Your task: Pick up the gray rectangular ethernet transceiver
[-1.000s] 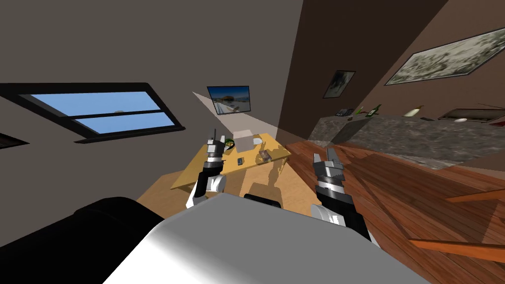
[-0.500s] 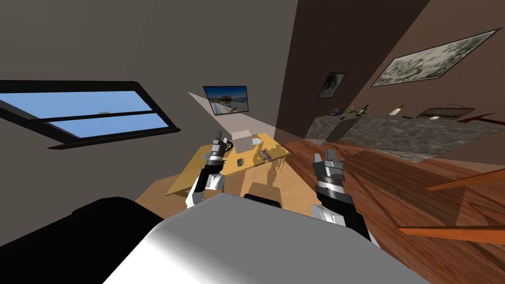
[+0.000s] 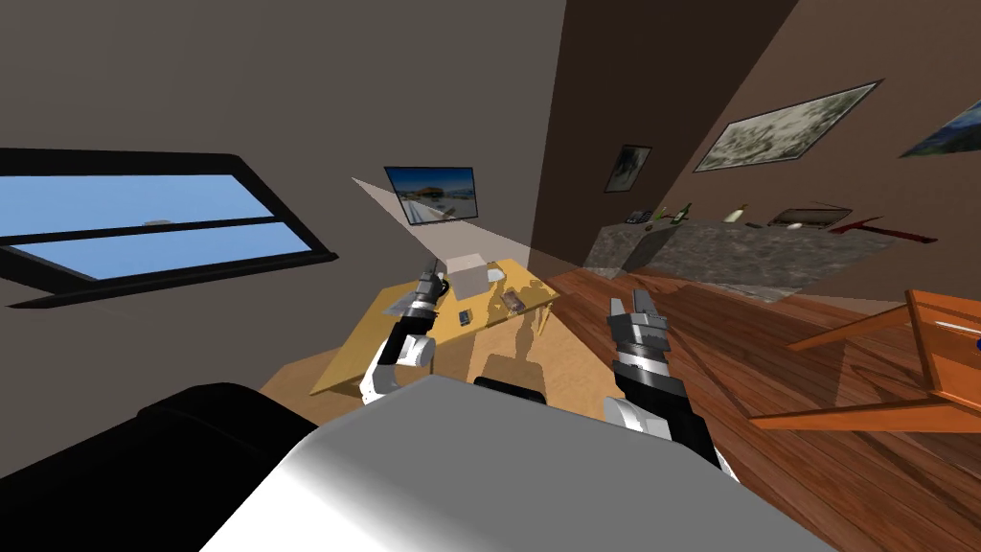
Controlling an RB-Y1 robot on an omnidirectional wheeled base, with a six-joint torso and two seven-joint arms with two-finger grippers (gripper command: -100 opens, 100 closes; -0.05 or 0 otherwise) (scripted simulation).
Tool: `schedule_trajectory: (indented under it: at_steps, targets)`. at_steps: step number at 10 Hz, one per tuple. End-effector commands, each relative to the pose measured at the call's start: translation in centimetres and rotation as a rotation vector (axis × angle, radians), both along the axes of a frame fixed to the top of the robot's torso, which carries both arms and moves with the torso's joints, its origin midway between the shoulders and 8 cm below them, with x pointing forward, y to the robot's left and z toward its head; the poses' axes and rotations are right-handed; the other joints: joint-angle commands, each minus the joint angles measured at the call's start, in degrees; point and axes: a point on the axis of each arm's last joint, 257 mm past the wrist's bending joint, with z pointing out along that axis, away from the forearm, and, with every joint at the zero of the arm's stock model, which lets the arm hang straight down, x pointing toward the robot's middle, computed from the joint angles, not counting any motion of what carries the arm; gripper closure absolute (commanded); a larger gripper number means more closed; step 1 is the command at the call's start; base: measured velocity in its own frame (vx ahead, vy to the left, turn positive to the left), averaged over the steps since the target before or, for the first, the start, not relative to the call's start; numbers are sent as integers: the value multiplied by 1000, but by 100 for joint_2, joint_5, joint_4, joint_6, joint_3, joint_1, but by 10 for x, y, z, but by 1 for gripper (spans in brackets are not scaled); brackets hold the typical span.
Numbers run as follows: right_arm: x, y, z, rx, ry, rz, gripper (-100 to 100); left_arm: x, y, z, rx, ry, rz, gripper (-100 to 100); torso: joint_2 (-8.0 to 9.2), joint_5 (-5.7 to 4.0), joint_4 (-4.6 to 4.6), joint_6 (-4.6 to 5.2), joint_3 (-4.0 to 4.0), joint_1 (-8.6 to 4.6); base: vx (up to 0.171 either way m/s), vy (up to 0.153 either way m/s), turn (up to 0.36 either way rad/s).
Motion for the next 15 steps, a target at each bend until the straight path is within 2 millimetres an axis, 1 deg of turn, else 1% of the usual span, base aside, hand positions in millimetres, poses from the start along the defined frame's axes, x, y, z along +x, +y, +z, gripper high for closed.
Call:
schedule_trajectory:
  at_steps: [1,2,3,4,5,6,7,8,9,10,11,12,13,14,15]
  targets:
    - [0,0,0,0,0,0,0,6,3,-15,9,54,8,-100,0,0,0,0,0,0,1,68,-59]
    - [0,0,0,0,0,0,0,13,7,-25,25,94,18,-100,0,0,0,-3,0,-2,-1,53,-116]
    - [0,0,0,0,0,0,0,14,7,-30,23,113,19,-100,-1,-1,0,-1,-1,-6,-3,46,-68]
    - [0,0,0,0,0,0,0,20,12,-42,39,156,30,-100,-1,-1,0,-2,0,-11,7,55,-149]
    - [0,0,0,0,0,0,0,22,12,-46,38,175,30,-100,-3,-1,-1,0,-2,-7,1,50,-75]
    - [0,0,0,0,0,0,0,26,17,-57,54,214,41,-100,-2,-1,-1,-3,-1,-9,-10,64,-123]
    - [0,0,0,0,0,0,0,28,18,-64,52,240,41,-100,0,-1,0,-1,0,-5,-7,55,-73]
    - [0,0,0,0,0,0,0,33,23,-76,68,283,52,-100,1,-1,0,-4,0,-7,-5,57,-166]
    - [0,0,0,0,0,0,0,34,24,-81,66,305,52,-100,-1,0,0,0,-1,-6,-6,53,-78]
    - [0,0,0,0,0,0,0,34,24,-82,66,307,52,-100,0,-1,0,-4,0,-8,-2,21,15]
    - [0,0,0,0,0,0,0,38,30,-96,81,356,63,-100,-1,-3,0,-4,0,-19,-4,30,-151]
    - [0,0,0,0,0,0,0,38,30,-102,79,377,63,-100,-1,-3,0,-1,-1,-17,1,45,-101]
    - [0,0,0,0,0,0,0,41,36,-114,95,417,73,-100,-3,-2,-1,-3,-2,-13,0,57,-130]
    - [0,0,0,0,0,0,0,41,37,-121,93,443,73,-100,-3,-1,-1,-2,-2,-8,-3,57,-102]
    - [0,0,0,0,0,0,0,41,37,-122,92,449,72,-100,-3,-1,-1,-3,-1,-8,-3,27,-12]
